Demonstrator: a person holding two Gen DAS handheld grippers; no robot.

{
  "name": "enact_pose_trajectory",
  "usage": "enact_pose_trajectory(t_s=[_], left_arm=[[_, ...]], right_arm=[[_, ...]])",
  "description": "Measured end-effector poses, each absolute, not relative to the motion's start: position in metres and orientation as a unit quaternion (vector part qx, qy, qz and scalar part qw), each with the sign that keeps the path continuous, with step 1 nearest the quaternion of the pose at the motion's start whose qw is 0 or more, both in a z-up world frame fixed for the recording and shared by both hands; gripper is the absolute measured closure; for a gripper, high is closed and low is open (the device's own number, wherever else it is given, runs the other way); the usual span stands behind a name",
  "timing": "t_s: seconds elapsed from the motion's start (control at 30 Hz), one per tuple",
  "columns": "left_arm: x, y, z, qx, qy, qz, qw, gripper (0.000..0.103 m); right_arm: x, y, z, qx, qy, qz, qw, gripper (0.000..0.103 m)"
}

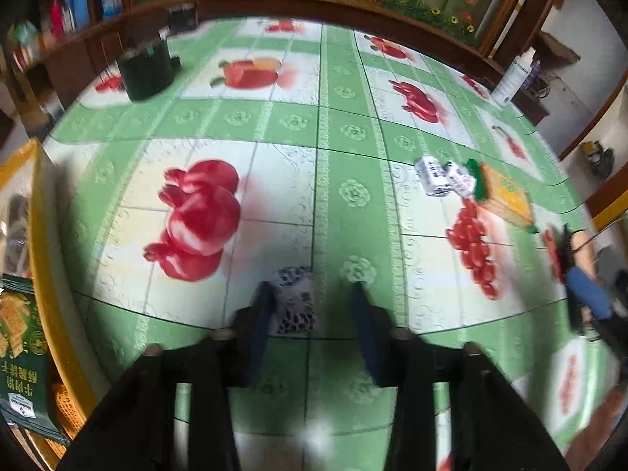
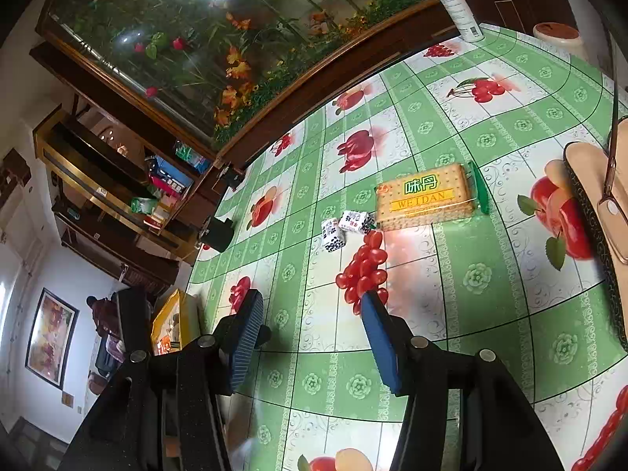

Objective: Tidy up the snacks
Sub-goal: 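Grasp the cow-print milk carton with the left while the right grasps a white milk carton, then carry the cow-print carton to the tray with the left while the right carries the white carton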

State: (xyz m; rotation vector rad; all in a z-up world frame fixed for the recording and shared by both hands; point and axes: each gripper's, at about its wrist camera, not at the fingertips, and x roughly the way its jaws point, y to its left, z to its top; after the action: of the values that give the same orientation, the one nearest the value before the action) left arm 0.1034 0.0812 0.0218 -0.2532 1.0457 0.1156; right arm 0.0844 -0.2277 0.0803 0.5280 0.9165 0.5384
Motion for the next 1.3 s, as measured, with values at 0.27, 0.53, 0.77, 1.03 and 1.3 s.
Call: enact_pose_trajectory(t_s=[0.27, 0.53, 0.77, 1.03, 1.3], left_arm=[[0.083, 0.075, 0.016, -0.112, 0.427, 0.068, 0.895, 0.085], [0.081, 0.082, 0.013, -0.123, 0.408, 0.048, 0.903, 0.085], [0.081, 0.083, 0.013, -0.120, 0.408, 0.049, 0.904, 0.085], [0.082, 0.084, 0.013, -0.124, 0.408, 0.048, 0.903, 0.085], [0.078, 0.087, 0.018, -0.145, 0.391, 0.033, 0.908, 0.085]], right_arm=[[0.093, -0.218, 0.087, 0.188, 0.398, 0.230, 0.868, 0.062], [0.132, -0.171, 0.061, 0.154, 0.429, 0.269, 0.849, 0.064], [0.163, -0.144, 0.047, 0.116, 0.448, 0.223, 0.858, 0.064], [0.171, -0.119, 0.033, 0.034, 0.453, 0.200, 0.868, 0.081], [0.133, -0.132, 0.058, 0.066, 0.442, 0.232, 0.864, 0.081]])
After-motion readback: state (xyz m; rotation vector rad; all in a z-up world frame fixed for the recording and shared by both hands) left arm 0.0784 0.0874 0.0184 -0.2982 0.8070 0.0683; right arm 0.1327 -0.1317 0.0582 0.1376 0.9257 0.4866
